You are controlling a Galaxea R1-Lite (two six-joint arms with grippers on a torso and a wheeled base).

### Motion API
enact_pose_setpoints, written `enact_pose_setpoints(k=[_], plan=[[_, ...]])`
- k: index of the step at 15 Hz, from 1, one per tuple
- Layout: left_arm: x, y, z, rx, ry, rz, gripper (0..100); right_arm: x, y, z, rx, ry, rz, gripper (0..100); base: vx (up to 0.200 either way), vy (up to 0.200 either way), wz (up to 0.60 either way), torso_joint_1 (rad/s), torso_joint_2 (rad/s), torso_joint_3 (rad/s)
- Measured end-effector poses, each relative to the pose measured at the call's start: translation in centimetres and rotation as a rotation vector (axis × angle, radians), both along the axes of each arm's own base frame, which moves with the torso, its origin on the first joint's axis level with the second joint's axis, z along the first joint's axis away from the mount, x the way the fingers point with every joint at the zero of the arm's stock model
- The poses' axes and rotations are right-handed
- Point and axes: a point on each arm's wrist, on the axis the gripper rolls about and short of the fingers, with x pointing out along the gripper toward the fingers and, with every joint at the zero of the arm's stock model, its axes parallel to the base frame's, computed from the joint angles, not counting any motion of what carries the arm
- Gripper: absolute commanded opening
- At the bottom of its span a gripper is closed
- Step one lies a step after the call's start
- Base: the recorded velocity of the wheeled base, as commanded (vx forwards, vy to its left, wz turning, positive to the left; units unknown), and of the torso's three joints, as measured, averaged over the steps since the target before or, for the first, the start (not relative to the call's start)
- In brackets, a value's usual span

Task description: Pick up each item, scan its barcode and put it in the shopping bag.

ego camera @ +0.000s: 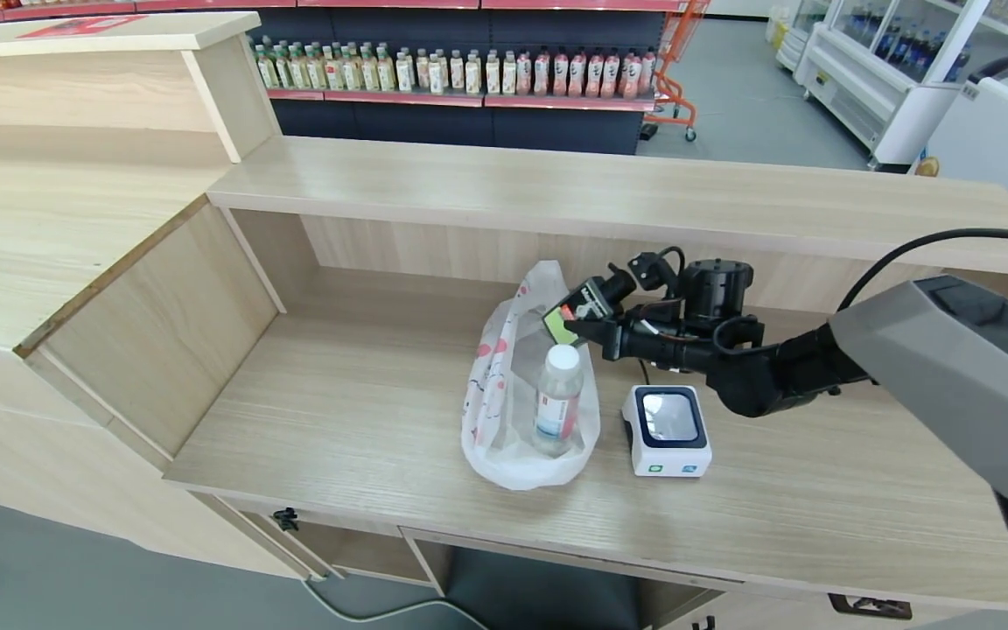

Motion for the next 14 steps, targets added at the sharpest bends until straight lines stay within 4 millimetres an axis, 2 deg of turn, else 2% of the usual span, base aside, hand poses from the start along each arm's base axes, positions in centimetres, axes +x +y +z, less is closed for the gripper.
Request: enact_pose_setpoints(k=[5, 14], plan=[[0.0, 0.0, 0.0, 0.000, 0.000, -0.001, 100, 1.4, 1.8, -1.5, 0.004, -0.016, 0.027, 0, 0.000, 0.000, 0.00, 0.000, 0.00, 0.000], [0.0, 0.0, 0.0, 0.000, 0.000, 0.000, 100, 2.7, 3.1, -4.9, -0.005, 0.010, 0.038, 0, 0.000, 0.000, 0.00, 0.000, 0.00, 0.000]])
